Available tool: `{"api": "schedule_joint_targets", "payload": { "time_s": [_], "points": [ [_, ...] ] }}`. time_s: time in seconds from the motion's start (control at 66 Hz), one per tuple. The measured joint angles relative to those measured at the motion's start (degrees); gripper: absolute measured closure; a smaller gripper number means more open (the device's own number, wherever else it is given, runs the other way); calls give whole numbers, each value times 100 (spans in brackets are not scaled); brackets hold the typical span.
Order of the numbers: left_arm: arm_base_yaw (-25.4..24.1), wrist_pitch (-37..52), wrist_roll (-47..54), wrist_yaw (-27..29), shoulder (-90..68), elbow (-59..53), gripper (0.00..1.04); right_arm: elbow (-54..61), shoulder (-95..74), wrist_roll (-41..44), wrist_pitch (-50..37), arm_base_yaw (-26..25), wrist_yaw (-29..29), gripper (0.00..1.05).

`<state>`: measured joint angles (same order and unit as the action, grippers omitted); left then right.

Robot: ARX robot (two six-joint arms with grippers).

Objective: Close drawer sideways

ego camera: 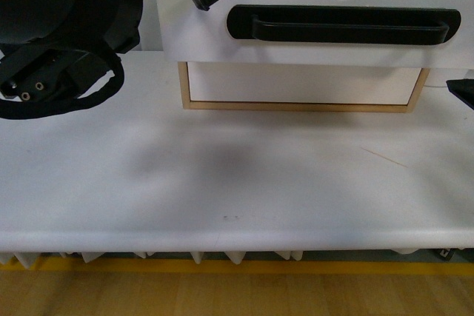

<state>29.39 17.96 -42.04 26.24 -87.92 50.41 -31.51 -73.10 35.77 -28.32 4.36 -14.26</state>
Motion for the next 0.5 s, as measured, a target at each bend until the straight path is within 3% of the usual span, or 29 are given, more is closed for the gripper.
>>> {"api": "schedule_joint_targets", "payload": {
  "time_s": [0.5],
  "points": [
    [-240,52,264,-332,-632,627,6,-1366,-1797,26,-286,59,55,9]
  ]
}}
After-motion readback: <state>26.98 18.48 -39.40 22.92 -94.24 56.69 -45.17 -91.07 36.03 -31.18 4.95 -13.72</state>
